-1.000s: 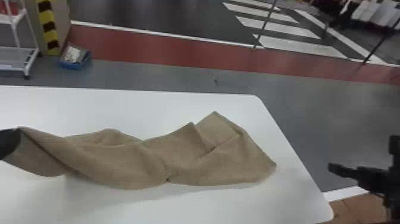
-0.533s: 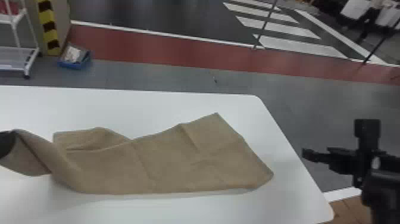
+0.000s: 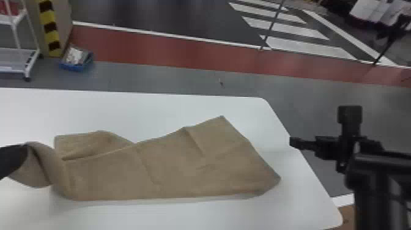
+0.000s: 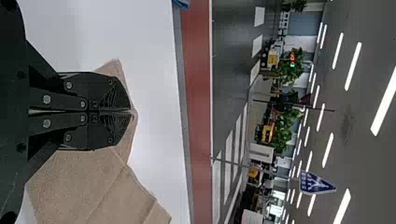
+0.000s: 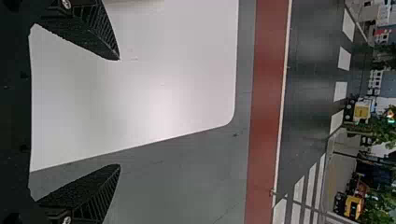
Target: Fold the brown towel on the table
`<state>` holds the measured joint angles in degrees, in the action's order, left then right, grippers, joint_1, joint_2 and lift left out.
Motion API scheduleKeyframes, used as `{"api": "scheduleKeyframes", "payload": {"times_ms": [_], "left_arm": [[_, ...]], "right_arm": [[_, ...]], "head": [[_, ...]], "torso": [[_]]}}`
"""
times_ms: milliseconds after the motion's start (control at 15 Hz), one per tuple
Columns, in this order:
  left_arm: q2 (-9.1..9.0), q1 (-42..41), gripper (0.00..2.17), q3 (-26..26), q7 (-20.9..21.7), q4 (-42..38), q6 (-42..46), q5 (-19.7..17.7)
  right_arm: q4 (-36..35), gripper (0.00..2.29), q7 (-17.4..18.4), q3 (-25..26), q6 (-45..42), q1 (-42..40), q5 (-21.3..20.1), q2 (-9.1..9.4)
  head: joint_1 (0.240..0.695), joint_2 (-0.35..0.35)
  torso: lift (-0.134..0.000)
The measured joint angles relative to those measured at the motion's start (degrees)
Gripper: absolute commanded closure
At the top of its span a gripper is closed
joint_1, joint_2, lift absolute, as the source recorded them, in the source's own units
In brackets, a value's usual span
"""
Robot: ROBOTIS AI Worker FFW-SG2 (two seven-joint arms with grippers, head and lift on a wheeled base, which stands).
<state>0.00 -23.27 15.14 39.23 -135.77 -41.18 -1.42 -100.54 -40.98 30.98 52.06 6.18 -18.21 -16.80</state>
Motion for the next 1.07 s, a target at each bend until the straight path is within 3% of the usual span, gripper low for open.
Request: {"api": "scheduleKeyframes", "payload": {"times_ms": [467, 800, 1067], "left_arm": [[0.00, 0.0, 2.14, -1.4, 1.5, 1.5, 0.1, 1.6], [0.00, -0.6, 2.14, -1.7, 2.0, 1.9, 0.3, 1.6], [0.00, -0.6, 2.14, -2.3, 2.1, 2.2, 0.4, 1.7]], "right_arm": [[14.1, 0.07, 3.3, -13.4, 3.8, 18.4, -2.2, 0.11], [32.9, 0.15, 6.2, -19.7, -2.9, 27.8, -2.9, 2.35], [38.9, 0.22, 7.2, -23.2, -4.9, 29.7, -2.9, 3.66]], "head": [[0.695, -0.291], [0.695, -0.230], [0.695, -0.196]], "torso": [[-0.124], [-0.124], [-0.124]]}}
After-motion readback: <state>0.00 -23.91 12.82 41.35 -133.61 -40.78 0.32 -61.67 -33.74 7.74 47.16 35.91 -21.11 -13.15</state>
